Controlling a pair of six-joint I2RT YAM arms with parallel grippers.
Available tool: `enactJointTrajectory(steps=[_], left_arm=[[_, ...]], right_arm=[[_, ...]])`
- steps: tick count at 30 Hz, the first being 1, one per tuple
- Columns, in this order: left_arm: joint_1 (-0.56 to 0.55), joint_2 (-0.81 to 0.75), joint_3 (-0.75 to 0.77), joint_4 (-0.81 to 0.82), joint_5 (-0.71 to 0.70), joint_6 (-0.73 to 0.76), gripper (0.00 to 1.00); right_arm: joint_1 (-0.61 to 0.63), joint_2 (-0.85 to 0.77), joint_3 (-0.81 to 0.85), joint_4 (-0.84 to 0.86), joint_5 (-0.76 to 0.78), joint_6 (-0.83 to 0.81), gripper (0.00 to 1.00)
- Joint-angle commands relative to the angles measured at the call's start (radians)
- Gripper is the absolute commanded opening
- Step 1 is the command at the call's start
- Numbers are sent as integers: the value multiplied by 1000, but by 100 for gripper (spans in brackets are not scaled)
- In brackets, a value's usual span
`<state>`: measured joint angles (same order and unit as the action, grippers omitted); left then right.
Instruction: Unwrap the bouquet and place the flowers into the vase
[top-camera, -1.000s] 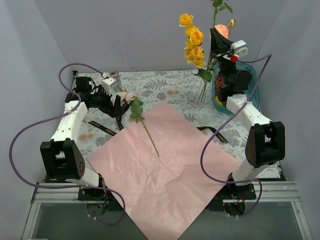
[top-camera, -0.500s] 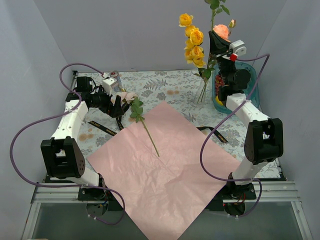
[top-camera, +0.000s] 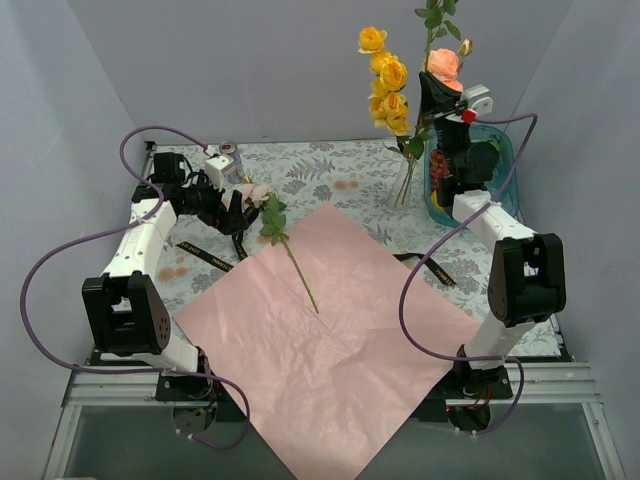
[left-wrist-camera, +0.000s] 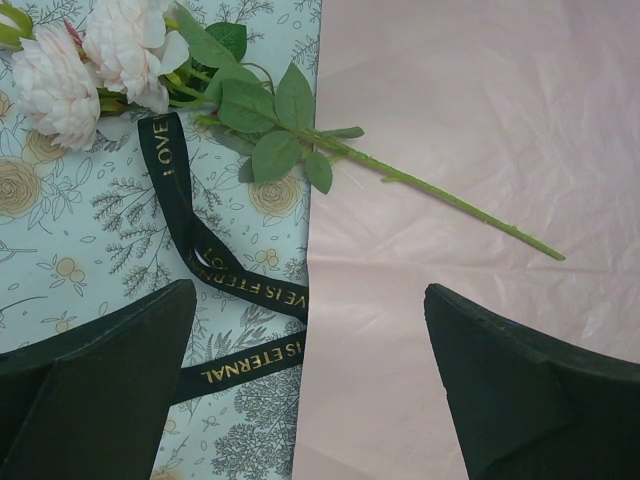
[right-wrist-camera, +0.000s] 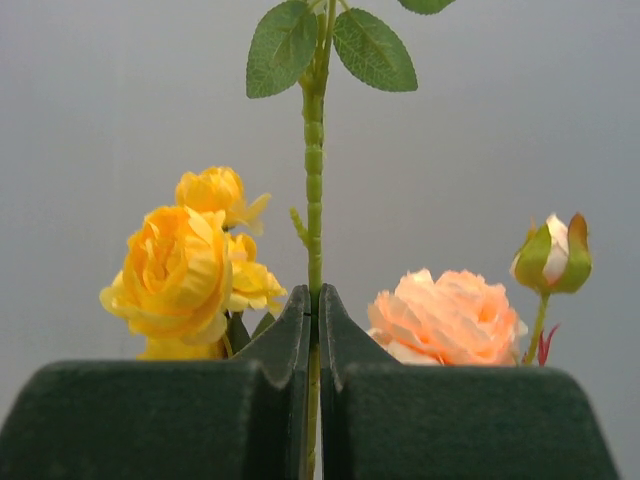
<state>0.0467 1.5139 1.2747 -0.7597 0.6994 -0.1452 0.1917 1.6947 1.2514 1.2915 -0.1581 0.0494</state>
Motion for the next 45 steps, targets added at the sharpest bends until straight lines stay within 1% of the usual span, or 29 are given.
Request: enactJointTrajectory(steps=[1,6,9,12,13,14,15,17,19,20,22,23,24,25,26,27,28,29,30,32,35,37,38,40,41,43,45], left_arm=[[4,-18,37,0,18,12,98],[4,-34,32,3,17,13,98],[4,-44,38,0,20,10,98],[4,-60,43,2,23,3,98],[4,-64,43,3,26,1,98],[4,-69,40,6,26,-1,98],[4,-76,40,7,26,-2,98],[4,-81,38,7,29,-2,98],[2,-83,43,3,34,-7,98],[4,-83,46,3,35,-11,98],[4,-83,55,-3,41,-16,98],[4,-87,55,-4,46,-16,98],[4,-92,52,0,45,-16,98],[4,-98,48,0,42,-16,98],[4,-112,43,2,38,-16,98],[4,-116,35,3,29,-16,98],[4,-124,31,2,26,-16,98],[4,-132,29,2,22,-13,98],[4,-136,28,2,17,-13,98],[4,-138,25,5,12,-13,98],[2,-130,37,10,17,-17,98],[4,-121,43,13,25,-24,98],[4,-118,48,16,26,-27,98],[4,-113,48,19,31,-28,98],[4,-113,46,19,31,-28,98],[2,-112,48,22,31,-25,98],[4,-109,49,20,29,-24,98]], right_arm=[[-5,10,-43,575,52,21,1],[8,-36,-109,523,84,-3,1],[29,-65,-115,422,98,-40,1],[58,-108,-92,265,147,-108,1],[61,-119,-66,159,152,-118,3],[64,-130,-58,120,152,-134,8],[69,-147,-49,88,181,-140,18],[77,-165,-40,2,216,-163,20],[95,-196,-37,-81,255,-189,25],[101,-204,-52,-87,293,-209,25],[107,-211,-61,-98,319,-217,24],[109,-208,-60,-113,340,-211,23],[109,-201,-75,-94,342,-201,15],[106,-196,-92,-62,344,-198,14],[107,-190,-101,-41,345,-201,14],[107,-181,-89,-46,350,-200,18],[104,-175,-77,-99,360,-192,23],[103,-170,-61,-127,362,-180,24],[100,-161,-53,-147,362,-172,21],[94,-147,-34,-155,355,-157,13],[86,-116,54,-285,344,-149,11],[81,-107,75,-319,330,-146,11],[83,-104,88,-327,325,-148,13],[83,-99,115,-398,316,-148,15],[83,-95,147,-426,312,-143,18],[83,-93,173,-506,331,-143,20],[83,-86,215,-591,342,-134,24]])
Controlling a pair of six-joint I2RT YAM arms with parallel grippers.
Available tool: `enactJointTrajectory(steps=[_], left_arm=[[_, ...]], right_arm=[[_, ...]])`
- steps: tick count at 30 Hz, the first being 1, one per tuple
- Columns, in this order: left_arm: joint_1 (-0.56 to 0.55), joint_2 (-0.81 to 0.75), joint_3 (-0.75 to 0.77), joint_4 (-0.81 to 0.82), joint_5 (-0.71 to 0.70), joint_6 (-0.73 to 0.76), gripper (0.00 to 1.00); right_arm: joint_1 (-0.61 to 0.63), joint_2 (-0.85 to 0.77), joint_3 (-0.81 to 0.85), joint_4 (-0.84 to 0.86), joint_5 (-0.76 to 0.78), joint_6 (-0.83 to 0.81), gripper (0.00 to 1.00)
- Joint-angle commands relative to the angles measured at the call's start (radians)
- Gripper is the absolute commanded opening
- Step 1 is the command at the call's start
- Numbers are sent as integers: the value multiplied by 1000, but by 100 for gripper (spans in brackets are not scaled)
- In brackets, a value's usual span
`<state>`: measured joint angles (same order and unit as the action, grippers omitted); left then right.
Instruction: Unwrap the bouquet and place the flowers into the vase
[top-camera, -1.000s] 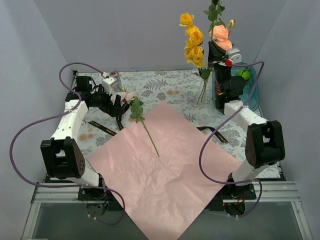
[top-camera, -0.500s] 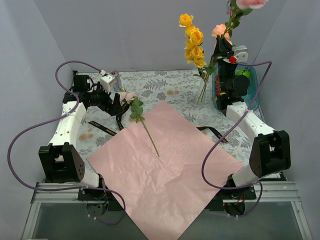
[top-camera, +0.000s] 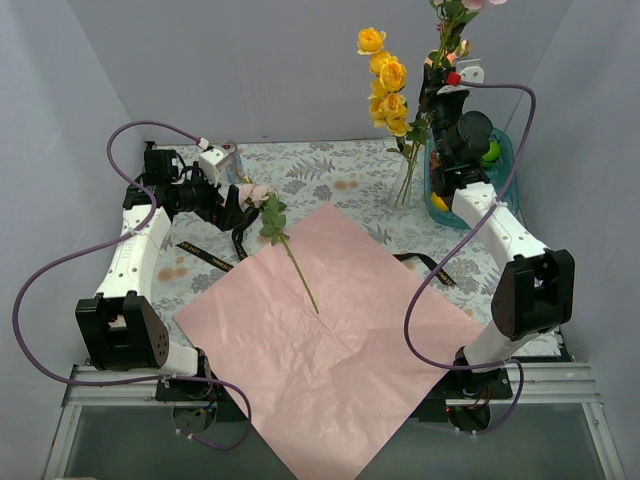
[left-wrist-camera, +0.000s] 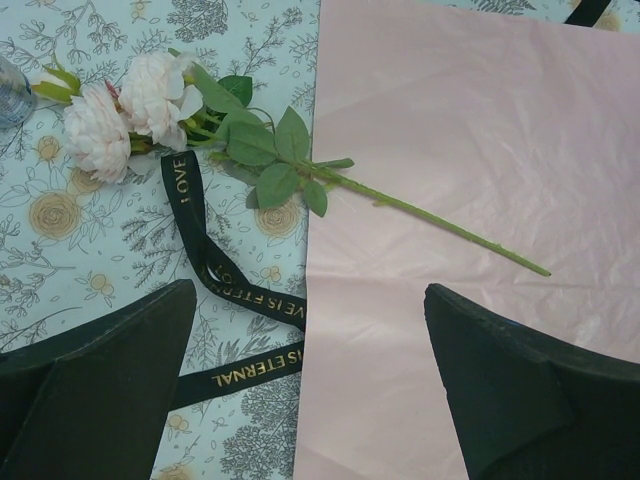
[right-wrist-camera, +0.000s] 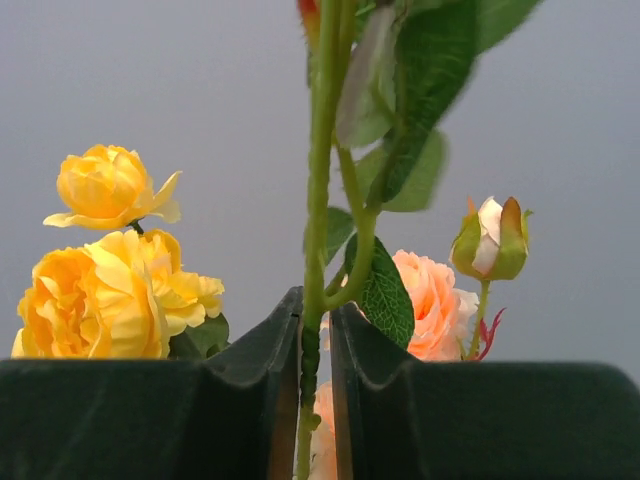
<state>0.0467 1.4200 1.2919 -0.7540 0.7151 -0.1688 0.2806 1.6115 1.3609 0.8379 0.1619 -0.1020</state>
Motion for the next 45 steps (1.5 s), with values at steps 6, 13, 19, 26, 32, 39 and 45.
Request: enactJointTrajectory(steps=[6,13,19,26,32,39,45], left_arm=[[4,-16,40,18,15,2,98],[4,-18,43,12,26,-3,98],[4,-27,58,1,33,-14,98],[4,-75,30,7,37,-20,98],[4,-76,44,22,66,-67,98],[4,-64,57,54,107,-162,98],[4,-108,40,93,90,-212,98]], right_arm=[[2,17,202,-336,25,30,27],[5,28,316,-572,90,44,59],[17,-24,297,-612,108,21,64],[17,-31,334,-726,35,51,81],[66,-221,74,-886,-44,166,95],[163,-291,-78,-1132,-58,268,97],[282,-280,67,-1210,20,188,98]])
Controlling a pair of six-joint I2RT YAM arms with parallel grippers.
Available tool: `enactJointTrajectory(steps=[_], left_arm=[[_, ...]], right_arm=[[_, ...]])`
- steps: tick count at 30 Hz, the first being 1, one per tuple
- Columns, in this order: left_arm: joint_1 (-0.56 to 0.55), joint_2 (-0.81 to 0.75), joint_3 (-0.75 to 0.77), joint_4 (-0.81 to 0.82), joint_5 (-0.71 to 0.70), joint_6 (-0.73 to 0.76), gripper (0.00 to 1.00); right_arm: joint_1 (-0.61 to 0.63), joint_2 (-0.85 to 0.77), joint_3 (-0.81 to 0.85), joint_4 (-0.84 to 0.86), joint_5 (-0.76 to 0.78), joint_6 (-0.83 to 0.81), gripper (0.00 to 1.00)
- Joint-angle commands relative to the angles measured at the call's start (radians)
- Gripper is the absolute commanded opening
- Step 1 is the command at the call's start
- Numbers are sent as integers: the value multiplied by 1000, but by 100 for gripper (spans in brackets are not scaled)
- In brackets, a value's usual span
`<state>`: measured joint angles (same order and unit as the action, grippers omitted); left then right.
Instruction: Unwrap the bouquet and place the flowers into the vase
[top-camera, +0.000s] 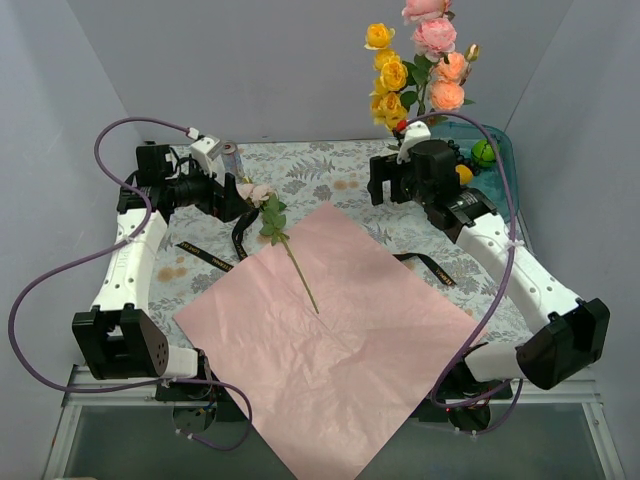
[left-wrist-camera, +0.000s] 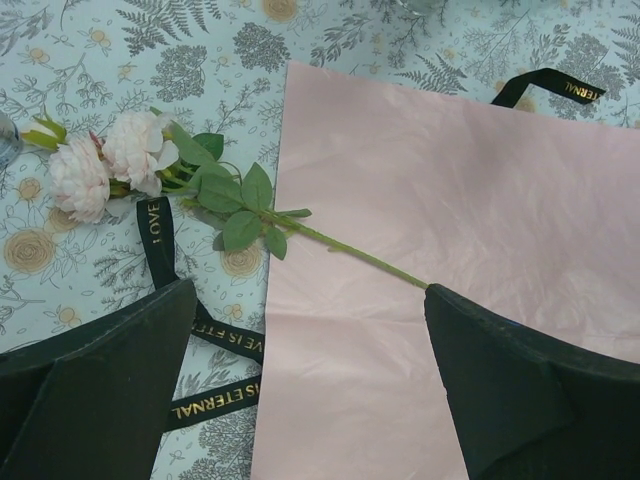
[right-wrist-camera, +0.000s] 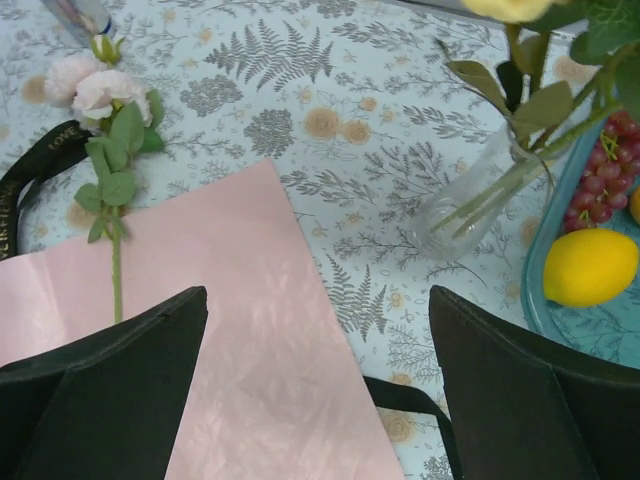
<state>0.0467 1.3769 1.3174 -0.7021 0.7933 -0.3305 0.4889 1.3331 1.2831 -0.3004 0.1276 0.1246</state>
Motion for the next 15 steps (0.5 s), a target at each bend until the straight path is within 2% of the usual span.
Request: enactJointTrajectory(steps=[1,3,6,7,8,9,10,11,13,14,15], left_arm=[[5,-62,19,44,6,-77,98],[12,-56,26,41,11,-96,98],[19,-55,16,36,6,-117,98],[27,-58,10,39,9,-122,98],[50,-68,2,47,20,-131,98],[64,-75,-7,52,41,-137,98],[77,-78,-9,58,52,-145,98],[103,-81,-4,56,58,-157,98],[125,-82,20,38,83,-157,98],[142,-85,25,23,86,-156,98],[147,-94,26,21,84,-151,98]], right_arm=[[103,11,169,-86,108,-75,98],[197,55,226,-121,150,-100,98],[335,127,223,-137,165,-83,98],[356,149,200,-116,82,-62,98],[362,155,164,-3,-12,-22,98],[358,166,75,47,-84,75,98],[355,193,30,94,-206,87,98],[340,218,4,166,-248,102,98],[330,308,27,193,-371,138,98],[394,346,71,125,-306,123,97],[437,386,118,77,-230,37,96]])
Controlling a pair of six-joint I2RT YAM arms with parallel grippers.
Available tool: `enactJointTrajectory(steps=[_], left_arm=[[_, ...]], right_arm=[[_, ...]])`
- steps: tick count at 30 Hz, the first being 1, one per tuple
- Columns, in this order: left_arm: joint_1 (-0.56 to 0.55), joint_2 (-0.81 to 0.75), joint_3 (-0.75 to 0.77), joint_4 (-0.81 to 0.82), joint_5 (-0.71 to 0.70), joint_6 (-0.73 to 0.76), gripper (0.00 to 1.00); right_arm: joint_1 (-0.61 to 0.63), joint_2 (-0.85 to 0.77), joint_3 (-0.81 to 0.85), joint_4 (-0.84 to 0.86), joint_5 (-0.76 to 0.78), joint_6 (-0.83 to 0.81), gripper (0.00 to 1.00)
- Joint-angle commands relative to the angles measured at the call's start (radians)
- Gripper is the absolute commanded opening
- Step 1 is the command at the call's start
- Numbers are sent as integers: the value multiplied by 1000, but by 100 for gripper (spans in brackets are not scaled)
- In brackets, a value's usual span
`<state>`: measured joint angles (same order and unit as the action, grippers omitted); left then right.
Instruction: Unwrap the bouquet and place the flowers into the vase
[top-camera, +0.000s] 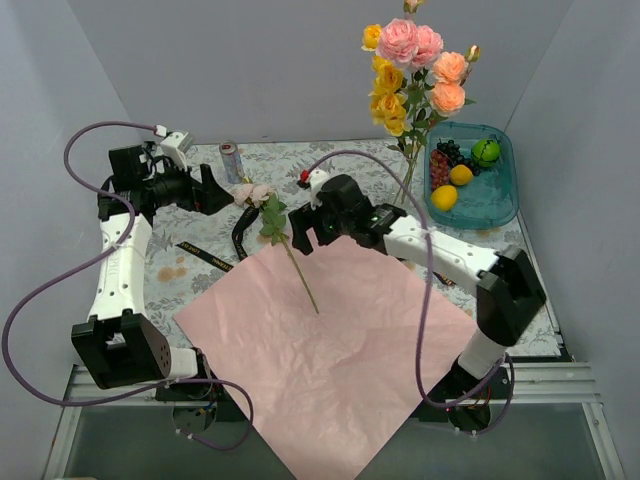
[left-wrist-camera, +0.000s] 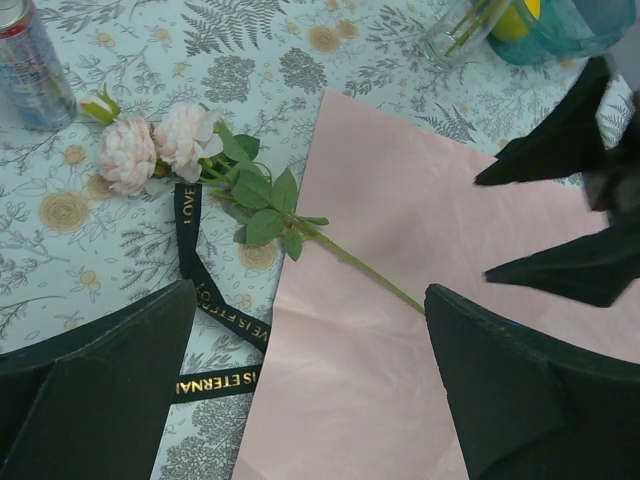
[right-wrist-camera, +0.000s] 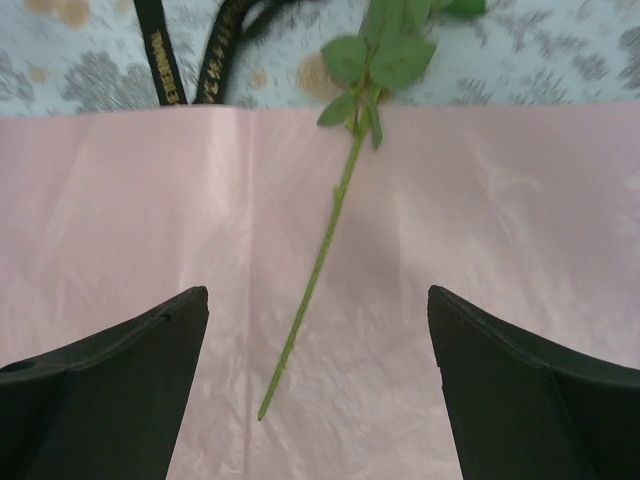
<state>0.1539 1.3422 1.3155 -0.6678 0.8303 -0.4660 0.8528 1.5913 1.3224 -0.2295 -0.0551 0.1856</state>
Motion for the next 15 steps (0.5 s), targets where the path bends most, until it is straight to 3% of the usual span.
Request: enactJointTrajectory(steps=[1,4,10,15], left_arm=[[42,-67,28,-13,35,-16,98],[45,-87,28,-19,21,-10,98],[49,-109,36,-47,3,18,98],[52,-129,19,-64,-8,47,98]], right_arm=[[112,206,156,-29,98,-53,95],[158,321,205,-54,97,-60,84],[152,516,365,-80,184,-97,75],[147,558,435,-83,253,-139,72]])
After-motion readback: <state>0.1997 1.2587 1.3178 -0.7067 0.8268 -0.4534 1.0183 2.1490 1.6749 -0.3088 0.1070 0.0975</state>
